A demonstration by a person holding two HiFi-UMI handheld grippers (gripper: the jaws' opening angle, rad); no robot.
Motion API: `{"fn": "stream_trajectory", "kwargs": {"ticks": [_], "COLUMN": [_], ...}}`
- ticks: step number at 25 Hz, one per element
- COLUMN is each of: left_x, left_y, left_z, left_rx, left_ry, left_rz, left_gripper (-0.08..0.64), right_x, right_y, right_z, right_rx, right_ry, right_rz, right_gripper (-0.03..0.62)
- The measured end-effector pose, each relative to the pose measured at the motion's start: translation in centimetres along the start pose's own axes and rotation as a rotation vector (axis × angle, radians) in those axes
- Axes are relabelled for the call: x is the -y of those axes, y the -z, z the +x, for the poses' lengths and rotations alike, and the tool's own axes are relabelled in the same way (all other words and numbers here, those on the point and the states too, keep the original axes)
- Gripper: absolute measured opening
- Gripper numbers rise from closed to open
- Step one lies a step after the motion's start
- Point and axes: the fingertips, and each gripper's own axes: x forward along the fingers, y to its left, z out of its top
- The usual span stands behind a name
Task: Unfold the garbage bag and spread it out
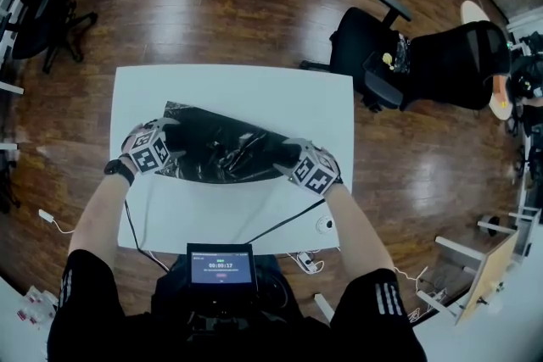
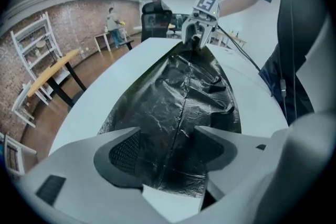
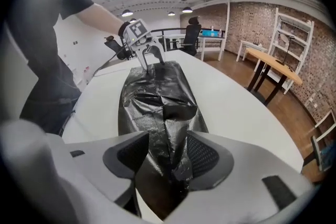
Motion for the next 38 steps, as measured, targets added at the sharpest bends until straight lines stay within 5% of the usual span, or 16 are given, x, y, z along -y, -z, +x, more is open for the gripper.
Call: {"fn": "stream_trajectory", "kwargs": {"ticks": [8,14,25,29,38], "left_x": [-1.0,-1.6,-1.8,-2.1,-1.7], "left_y": [0.6,0.7,0.8,0.4,-2.2], "left_z": [0.0,-0.1,-0.1,-0.5,-5.9], "left_rx": [-0.016,-0.015,-0.014,0.004,0.192], "left_ry": [0.037,0.044,0.043,0.0,-0.116], "left_rz": [-0.033,-0.051,-0.061,-0.034,-0.072], "left_gripper": [0.391,0.434,0.442,0.44,0.44], "right_x": [0.8,0.8,0.8,1.4,1.1], "right_y": [1.5,0.8,1.0,-0.4,-5.3], "right_z": [2.2,2.8,3.0,1.8,-3.6], "right_rx": [-0.034,-0.053,-0.065,0.009,0.218], "right_ry": [-0.04,-0.051,-0.02,0.028,0.141], "right_rz": [0.047,-0.008,-0.042,-0.003,0.067], "right_gripper": [0.324,0.417,0.445,0.445,0.442]}}
